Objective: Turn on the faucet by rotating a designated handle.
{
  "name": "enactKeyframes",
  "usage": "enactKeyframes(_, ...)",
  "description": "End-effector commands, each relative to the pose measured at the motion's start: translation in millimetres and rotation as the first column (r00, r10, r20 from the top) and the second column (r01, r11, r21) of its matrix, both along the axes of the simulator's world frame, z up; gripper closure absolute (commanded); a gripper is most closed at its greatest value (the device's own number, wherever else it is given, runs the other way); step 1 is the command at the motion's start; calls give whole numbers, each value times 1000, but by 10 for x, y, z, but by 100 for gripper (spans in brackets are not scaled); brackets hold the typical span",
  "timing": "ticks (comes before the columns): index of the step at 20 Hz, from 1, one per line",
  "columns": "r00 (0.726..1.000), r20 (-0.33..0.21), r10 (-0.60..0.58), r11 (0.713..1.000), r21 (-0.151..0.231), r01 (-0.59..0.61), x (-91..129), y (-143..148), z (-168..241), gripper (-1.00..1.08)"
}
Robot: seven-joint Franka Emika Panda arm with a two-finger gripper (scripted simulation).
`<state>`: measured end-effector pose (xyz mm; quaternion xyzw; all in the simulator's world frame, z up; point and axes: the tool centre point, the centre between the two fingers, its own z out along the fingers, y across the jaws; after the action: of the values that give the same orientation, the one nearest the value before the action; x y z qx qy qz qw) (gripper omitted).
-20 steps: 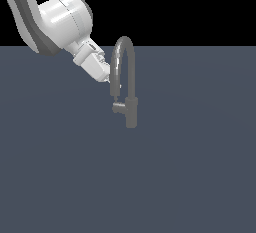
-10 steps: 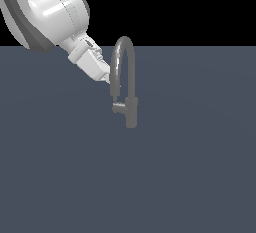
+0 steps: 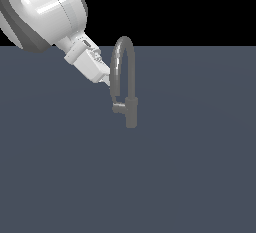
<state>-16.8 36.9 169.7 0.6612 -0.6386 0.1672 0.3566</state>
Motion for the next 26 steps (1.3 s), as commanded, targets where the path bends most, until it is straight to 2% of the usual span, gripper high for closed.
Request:
enactKeyframes(1,991,95,-96,995,-30,100,-115,70,-68,108)
enactKeyframes(10,992,89,-94,995,-31,97,-432,168,-216,108)
enactKeyframes(11,992,89,-94,995,-31,97,-432,168,-216,108)
enactKeyframes(12,996,60,-60,998,-17,61,-331,85,-146,108)
enactKeyframes(26,992,89,-94,995,-31,97,-649,223,-701,108)
